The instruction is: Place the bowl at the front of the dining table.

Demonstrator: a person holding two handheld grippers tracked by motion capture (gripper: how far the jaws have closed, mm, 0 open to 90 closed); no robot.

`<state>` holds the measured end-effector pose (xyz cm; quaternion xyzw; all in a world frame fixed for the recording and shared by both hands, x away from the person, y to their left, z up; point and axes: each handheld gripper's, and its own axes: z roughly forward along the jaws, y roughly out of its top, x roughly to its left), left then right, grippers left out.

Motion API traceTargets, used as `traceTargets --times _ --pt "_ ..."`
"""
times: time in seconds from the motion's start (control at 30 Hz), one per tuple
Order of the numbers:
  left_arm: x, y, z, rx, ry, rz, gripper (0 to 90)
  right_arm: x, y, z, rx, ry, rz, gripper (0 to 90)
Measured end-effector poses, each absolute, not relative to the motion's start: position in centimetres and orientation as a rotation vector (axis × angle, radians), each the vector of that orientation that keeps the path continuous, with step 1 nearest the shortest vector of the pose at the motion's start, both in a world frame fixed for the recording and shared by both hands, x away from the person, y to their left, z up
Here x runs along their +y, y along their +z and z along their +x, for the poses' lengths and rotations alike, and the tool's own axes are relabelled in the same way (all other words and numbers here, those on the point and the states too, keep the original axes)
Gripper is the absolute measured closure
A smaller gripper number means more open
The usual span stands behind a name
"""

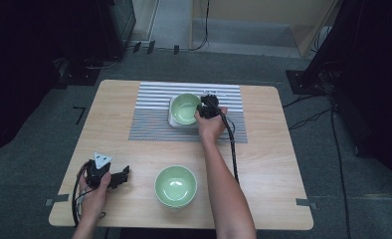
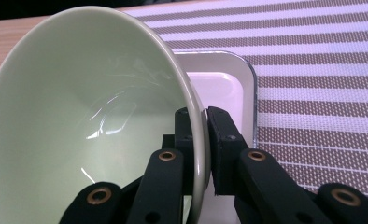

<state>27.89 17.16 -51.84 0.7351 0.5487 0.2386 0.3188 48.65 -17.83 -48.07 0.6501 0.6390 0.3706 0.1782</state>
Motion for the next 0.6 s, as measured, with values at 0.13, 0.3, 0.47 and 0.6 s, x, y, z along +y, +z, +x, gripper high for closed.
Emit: traceTargets --times 0.13,0.3,0.47,0.6 --pt "17.2 -51.8 27.9 1.443 0.628 1.934 12.4 -18.1 -48.1 49.2 1.802 1.053 1.898 83.7" --pt "17.2 -51.8 27.9 1.443 0.628 1.933 12.4 -18.2 -48.1 49.7 1.784 1.087 1.953 81.9" --pt "17.2 -51.8 27.9 1.443 0.627 1.933 12.4 -18.2 -48.4 50.0 1.742 1.074 1.991 81.9" --pt "17.2 -51.8 27.9 1.443 0.627 1.933 12.4 -18.3 -48.6 50.2 1.715 1.053 2.029 82.0"
